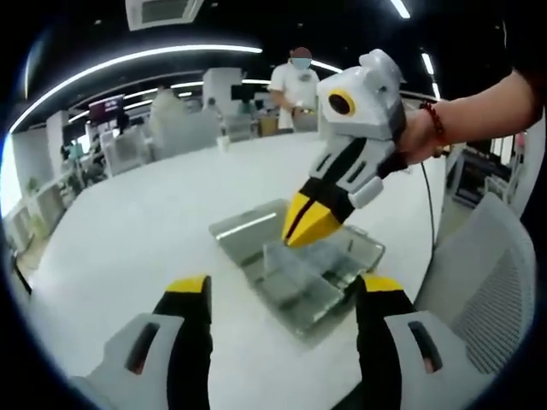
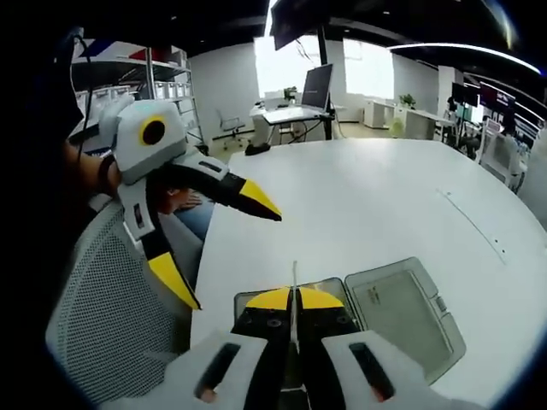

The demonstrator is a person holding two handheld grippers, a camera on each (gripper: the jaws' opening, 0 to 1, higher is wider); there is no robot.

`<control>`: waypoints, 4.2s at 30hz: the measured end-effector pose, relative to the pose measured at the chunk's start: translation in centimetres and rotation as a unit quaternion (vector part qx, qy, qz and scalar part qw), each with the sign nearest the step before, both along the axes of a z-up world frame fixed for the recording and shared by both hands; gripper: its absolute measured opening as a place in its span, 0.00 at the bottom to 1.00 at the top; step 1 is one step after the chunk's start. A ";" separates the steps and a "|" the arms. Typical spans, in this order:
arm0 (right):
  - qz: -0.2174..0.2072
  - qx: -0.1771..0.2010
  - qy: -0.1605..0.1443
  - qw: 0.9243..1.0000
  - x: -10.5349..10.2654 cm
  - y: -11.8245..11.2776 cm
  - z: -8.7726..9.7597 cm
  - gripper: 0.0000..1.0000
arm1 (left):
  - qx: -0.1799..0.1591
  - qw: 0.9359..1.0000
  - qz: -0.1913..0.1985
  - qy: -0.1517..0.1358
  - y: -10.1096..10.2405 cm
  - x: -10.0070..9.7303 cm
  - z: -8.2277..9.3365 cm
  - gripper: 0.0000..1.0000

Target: Insert the divider into the dual guide fixture by aligning both edges with the guide slots and pushing it downward to the bottom, including one-sided entry, uneven engagement, binding, and posture correction.

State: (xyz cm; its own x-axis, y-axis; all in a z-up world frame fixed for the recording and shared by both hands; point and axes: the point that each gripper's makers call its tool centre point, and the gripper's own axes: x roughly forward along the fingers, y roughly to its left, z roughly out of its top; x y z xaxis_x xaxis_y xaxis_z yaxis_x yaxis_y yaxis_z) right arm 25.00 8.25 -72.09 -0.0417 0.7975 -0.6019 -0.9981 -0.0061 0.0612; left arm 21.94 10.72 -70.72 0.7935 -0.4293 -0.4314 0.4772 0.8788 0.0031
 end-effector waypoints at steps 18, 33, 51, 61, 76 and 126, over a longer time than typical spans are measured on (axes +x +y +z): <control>0.070 -0.041 -0.048 0.996 -0.8 0.3 -1.4 0.00 | 0.002 1.000 0.000 0.004 0.0 0.0 -0.1 0.66; 0.067 -0.051 -0.043 0.996 -0.7 0.5 -2.4 0.00 | 0.003 1.000 -0.001 0.010 0.0 -0.1 -0.4 0.66; 0.051 -0.093 -0.039 0.994 -0.9 0.7 -4.5 0.00 | 0.006 1.000 -0.001 0.015 0.1 -0.1 -0.7 0.66; 0.057 -0.113 -0.040 0.991 -0.7 0.6 -4.9 0.00 | 0.007 1.000 -0.003 0.018 0.0 -0.2 -0.8 0.66; 0.049 -0.136 -0.041 0.989 -0.8 0.5 -5.5 0.00 | 0.009 1.000 -0.007 0.019 -0.1 -0.2 -0.9 0.66; -0.204 0.000 -0.002 0.979 -1.1 -3.4 -0.2 0.16 | -0.029 0.997 -0.067 0.034 -2.8 -1.4 -0.7 0.67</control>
